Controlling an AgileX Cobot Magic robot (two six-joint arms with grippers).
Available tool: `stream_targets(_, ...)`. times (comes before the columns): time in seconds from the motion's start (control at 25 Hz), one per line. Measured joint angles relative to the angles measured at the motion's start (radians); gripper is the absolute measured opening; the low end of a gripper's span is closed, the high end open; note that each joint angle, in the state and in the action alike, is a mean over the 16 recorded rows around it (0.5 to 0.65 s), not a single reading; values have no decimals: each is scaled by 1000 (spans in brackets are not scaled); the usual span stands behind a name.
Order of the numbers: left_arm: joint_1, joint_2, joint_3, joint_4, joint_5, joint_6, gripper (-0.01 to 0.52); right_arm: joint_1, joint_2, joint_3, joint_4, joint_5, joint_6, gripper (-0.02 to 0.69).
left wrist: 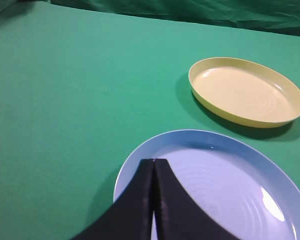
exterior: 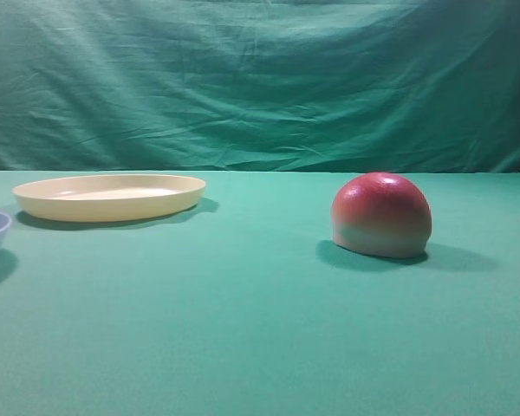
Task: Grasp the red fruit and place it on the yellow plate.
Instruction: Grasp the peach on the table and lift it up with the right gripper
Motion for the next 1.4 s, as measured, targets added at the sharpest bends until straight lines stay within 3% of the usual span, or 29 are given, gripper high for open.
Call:
stream_targets(0.36, 0, 0, 0, 0, 0, 0, 0, 0, 0, 0, -24, -53, 24, 0)
stream_targets(0.92, 0, 0, 0, 0, 0, 0, 0, 0, 38, -55, -27, -379, 155, 0)
stream_targets(1.12, 0, 0, 0, 0, 0, 0, 0, 0, 148, -171, -40, -324, 158, 0)
stream_targets(1.4, 0, 0, 0, 0, 0, 0, 0, 3, 420, -398, -34, -62, 109, 0)
